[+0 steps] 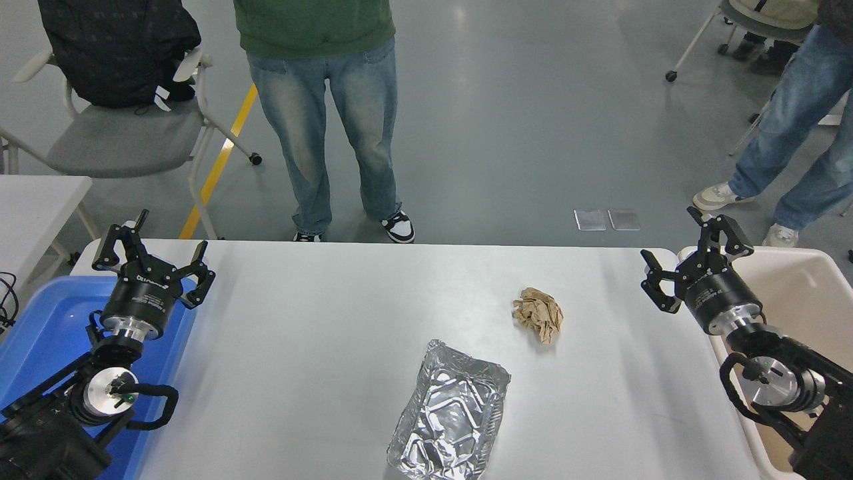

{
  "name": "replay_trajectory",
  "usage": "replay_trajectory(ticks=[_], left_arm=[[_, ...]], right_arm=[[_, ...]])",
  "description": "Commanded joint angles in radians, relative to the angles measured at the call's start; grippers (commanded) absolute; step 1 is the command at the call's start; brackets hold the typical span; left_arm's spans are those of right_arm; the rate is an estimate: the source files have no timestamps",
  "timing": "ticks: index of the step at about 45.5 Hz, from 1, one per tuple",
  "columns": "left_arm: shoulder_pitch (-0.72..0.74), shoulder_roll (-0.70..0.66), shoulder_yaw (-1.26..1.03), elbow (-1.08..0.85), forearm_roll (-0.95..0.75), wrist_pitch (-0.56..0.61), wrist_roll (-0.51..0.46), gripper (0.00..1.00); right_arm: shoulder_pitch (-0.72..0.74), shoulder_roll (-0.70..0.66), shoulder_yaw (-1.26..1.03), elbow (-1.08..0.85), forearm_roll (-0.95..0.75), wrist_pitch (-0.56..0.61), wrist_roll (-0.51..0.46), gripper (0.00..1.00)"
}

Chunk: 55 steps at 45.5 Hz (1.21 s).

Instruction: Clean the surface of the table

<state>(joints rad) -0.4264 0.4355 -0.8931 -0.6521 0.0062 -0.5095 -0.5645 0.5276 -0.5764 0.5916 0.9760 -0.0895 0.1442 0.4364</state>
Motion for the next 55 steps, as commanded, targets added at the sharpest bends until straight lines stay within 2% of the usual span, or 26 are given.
replay_trajectory(ticks=[1,7,14,18,27,31,37,48,55], left_arm=[[0.000,0.000,0.000,0.000,0.000,0.000,0.000,0.99],[0.000,0.000,0.000,0.000,0.000,-0.001,0.000,0.99],[0.000,0.000,0.000,0.000,0.000,0.000,0.000,0.99],[0.000,0.000,-0.001,0.000,0.000,-0.001,0.000,0.99],[0.000,0.000,-0.001,0.000,0.000,-0.001,0.000,0.99],[0.000,0.000,0.000,0.000,0.000,0.000,0.000,0.99],[0.000,0.000,-0.001,0.000,0.000,0.000,0.000,0.99],[0.000,0.000,-0.001,0.000,0.000,-0.001,0.000,0.99],[0.000,0.000,0.000,0.000,0.000,-0.001,0.000,0.99]], right_arm=[[0.123,-0.178,-0.271,0.210,-0.087,-0.075,-0.013,1.00],[0.193,-0.264,-0.380,0.340,-0.275,-0.107,-0.013,1.00],[0.203,-0.301,-0.395,0.443,-0.564,-0.149,-0.016,1.00],[0.203,-0.313,-0.398,0.480,-0.641,-0.159,-0.025,1.00],[0.222,-0.316,-0.453,0.546,-0.775,-0.152,-0.152,1.00],[0.253,-0.309,-0.481,0.560,-0.851,-0.106,-0.218,1.00],[0.299,-0.303,-0.495,0.561,-0.865,-0.015,-0.268,1.00],[0.316,-0.264,-0.561,0.561,-0.865,0.000,-0.324,1.00],[0.409,-0.228,-0.662,0.556,-0.854,0.043,-0.352,1.00]])
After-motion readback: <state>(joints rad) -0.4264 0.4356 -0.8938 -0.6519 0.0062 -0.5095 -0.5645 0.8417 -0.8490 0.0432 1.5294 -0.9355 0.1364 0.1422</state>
